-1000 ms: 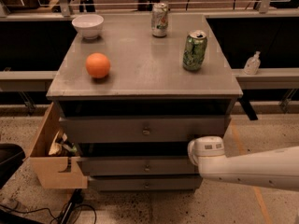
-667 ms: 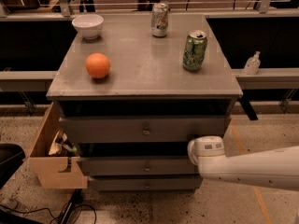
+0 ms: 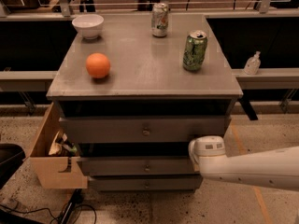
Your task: Open middle drawer
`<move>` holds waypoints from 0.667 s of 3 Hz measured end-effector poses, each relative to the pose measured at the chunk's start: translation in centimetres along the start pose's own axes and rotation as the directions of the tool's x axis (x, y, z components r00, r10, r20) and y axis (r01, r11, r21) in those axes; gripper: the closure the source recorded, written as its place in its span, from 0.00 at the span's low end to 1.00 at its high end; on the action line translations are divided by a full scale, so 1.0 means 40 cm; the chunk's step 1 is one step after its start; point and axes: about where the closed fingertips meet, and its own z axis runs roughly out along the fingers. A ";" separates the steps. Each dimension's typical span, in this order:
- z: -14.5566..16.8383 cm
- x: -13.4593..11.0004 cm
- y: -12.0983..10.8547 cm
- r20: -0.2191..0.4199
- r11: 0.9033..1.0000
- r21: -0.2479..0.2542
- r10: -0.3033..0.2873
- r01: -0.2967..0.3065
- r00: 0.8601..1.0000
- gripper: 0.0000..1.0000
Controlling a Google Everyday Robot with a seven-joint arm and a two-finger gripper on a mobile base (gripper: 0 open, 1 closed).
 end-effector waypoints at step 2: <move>0.001 -0.001 0.001 0.001 1.000 -0.001 0.000 0.000 1.000 0.18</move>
Offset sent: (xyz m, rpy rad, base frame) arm 0.0000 0.0000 0.0000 0.0000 0.0000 0.0000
